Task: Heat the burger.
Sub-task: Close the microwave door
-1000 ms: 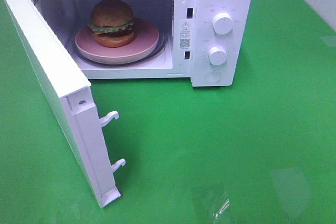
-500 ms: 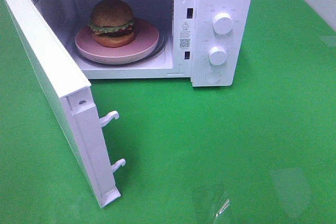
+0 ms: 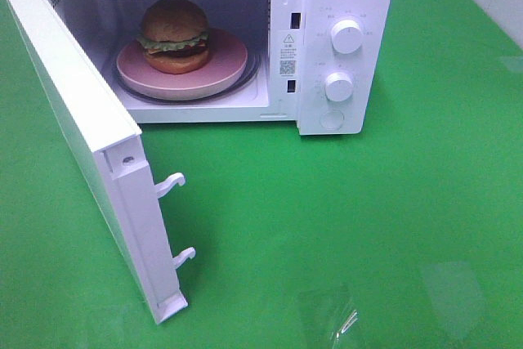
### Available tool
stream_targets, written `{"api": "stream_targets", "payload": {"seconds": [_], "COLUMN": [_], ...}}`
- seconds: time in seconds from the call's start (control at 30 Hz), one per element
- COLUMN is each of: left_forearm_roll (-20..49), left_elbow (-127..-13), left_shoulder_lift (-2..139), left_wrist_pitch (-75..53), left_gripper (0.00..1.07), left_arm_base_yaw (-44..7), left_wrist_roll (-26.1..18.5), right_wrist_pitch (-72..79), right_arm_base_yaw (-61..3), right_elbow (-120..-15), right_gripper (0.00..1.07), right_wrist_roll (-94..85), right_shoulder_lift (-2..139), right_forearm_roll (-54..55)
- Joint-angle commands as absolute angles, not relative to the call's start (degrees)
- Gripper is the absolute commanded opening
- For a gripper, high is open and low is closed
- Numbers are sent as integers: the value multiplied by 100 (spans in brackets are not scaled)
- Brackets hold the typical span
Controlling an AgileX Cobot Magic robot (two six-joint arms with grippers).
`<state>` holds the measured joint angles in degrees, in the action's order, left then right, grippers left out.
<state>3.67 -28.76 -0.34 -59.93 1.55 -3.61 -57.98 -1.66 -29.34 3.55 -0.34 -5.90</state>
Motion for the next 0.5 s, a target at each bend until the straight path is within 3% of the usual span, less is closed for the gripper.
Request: {"api": "stream_targets", "payload": {"seconds": [0.03, 0.5], "left_forearm_roll": [384, 395], "left_elbow": [-2865, -2865], "left_shoulder_lift": [-120, -120], "left_wrist_pitch": [-5953, -5953], "left_gripper": [100, 100], "left_arm_base_yaw": [120, 120], "left_wrist_roll": [-327, -327], "right_wrist_pitch": [-5724, -5724], "right_arm_base_yaw": [-149, -149], "right_elbow": [-2916, -2916], "right_gripper": [76, 76], "right_wrist_roll": [298, 298], "right_shoulder_lift": [-172, -172], "right_forearm_roll": [-567, -567]}}
